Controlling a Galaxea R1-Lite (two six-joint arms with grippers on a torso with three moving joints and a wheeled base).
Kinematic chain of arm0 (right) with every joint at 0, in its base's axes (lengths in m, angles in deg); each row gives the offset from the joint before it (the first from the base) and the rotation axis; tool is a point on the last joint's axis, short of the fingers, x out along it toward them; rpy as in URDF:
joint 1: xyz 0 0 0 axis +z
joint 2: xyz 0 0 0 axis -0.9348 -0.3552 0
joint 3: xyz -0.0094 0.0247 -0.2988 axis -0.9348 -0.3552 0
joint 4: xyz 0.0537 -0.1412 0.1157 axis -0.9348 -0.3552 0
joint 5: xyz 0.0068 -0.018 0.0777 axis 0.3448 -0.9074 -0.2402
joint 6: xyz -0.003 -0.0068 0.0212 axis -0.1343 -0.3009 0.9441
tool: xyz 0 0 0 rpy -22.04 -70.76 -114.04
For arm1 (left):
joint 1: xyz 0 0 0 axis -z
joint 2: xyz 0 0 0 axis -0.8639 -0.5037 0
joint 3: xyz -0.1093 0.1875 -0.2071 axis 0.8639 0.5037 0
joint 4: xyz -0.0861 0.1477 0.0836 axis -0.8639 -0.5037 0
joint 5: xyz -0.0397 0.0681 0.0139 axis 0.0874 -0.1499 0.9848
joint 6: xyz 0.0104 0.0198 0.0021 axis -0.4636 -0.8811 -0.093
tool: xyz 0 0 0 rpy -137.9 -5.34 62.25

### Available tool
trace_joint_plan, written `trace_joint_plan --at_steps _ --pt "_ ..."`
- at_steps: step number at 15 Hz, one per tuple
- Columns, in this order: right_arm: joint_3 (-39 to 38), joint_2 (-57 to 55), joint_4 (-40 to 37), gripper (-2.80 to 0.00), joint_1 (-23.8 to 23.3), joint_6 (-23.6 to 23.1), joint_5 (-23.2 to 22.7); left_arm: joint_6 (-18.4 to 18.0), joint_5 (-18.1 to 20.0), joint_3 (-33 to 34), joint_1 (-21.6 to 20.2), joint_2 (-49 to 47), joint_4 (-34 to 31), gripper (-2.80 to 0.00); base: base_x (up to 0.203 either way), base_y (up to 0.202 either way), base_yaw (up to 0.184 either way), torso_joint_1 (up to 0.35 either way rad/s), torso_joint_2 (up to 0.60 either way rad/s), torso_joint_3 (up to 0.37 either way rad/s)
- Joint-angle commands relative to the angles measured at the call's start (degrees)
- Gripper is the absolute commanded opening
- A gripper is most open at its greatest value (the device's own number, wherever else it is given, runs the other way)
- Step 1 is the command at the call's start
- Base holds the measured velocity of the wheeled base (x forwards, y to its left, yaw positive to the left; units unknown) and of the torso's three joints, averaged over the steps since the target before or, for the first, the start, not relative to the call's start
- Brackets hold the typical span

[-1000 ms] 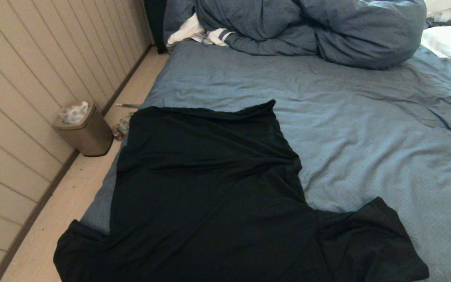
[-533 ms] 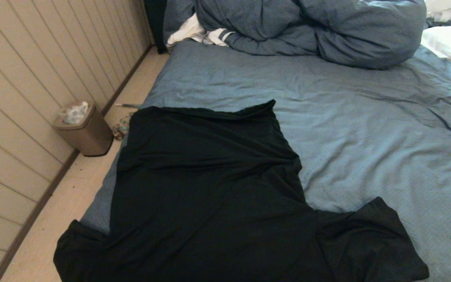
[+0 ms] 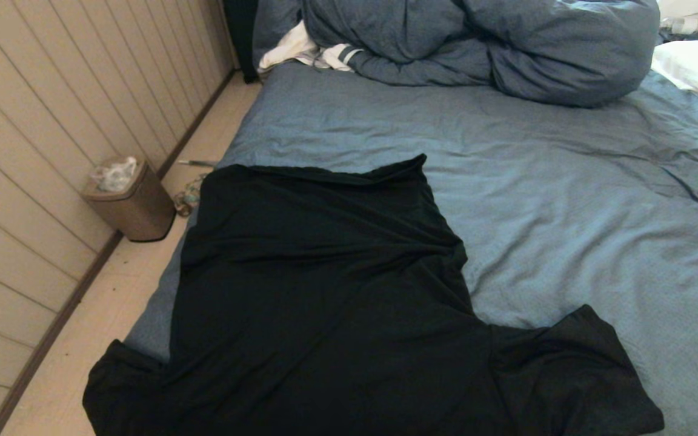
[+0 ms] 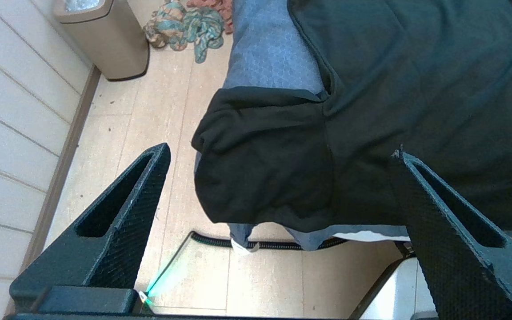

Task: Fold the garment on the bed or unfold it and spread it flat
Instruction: Fold the black T-shirt

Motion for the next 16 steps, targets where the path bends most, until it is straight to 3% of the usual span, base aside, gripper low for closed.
trace_joint_plan --at_steps 1,7,9,11,16 --pt "-0.1 -0.1 0.0 -2.8 0.0 0.0 0.0 -0.1 0.1 0.0 0.0 0.1 -0.1 0.0 0.0 0.0 0.0 0.0 0.0 0.0" --pt "0.2 0.0 -0.2 -2.8 0.0 -0.3 -0.1 0.3 -0.1 0.0 0.0 0.1 0.0 0.0 0.0 0.0 0.0 0.0 0.0 0.0" --pt "2.6 -1.0 -3.0 -2.8 0.0 -0.3 -0.3 0.6 0.1 -3.7 0.0 -1.6 -0.2 0.0 0.0 0.0 0.0 0.0 0.0 0.0" --pt "12.2 -6.7 -7.8 -2.8 0.0 -0.2 -2.3 1.2 0.4 -9.7 0.0 -9.5 0.3 0.0 0.0 0.0 0.0 0.0 0.0 0.0" --pt "36.6 -39.6 -12.2 -2.8 1.2 3.3 -5.2 7.4 1.9 -31.5 0.0 -39.1 3.1 0.0 0.0 0.0 0.0 0.0 0.0 0.0"
